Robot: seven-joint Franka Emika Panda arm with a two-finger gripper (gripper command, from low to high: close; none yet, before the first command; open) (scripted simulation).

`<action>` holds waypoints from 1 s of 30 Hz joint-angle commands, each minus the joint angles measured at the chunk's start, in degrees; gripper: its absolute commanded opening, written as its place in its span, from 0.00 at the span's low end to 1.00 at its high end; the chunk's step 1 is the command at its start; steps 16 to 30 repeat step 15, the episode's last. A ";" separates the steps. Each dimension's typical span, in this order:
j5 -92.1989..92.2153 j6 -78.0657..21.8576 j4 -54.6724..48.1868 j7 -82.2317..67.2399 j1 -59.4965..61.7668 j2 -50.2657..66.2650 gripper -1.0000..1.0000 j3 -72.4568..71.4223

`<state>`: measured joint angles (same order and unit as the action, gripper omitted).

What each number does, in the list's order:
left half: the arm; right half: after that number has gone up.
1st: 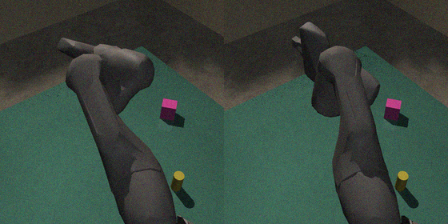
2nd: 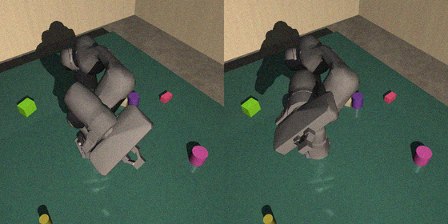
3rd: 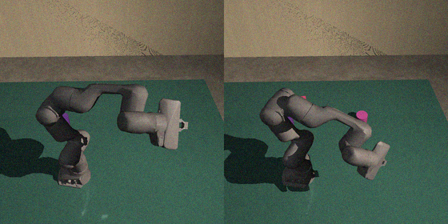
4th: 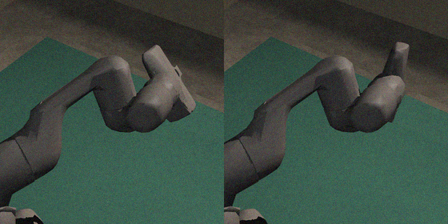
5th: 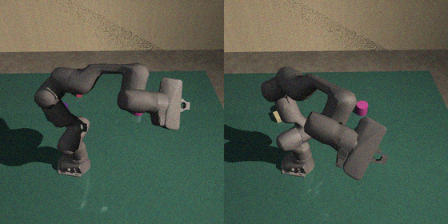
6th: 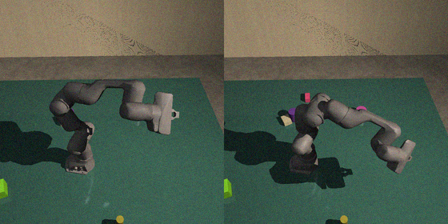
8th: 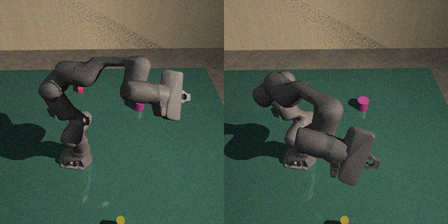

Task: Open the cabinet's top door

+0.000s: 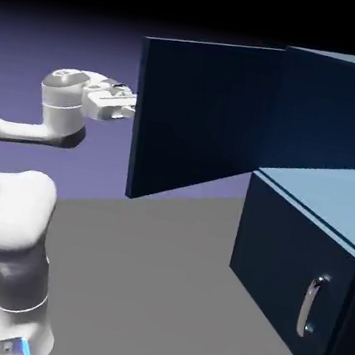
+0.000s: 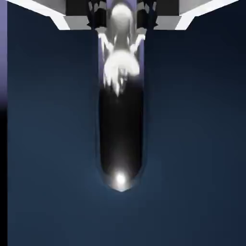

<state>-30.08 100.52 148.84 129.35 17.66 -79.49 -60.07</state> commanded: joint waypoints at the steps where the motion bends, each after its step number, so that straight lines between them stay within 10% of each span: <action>1: 0.90 -2.33 -2.05 -0.05 1.24 0.46 0.00 -1.32; 14: 8.22 -26.16 -28.56 -2.81 20.37 1.90 0.00 -12.70; 15: 8.22 -26.16 -28.56 -2.81 20.37 1.90 1.00 -12.70; 30: 8.22 -26.16 -28.56 -2.81 20.37 1.90 1.00 -12.70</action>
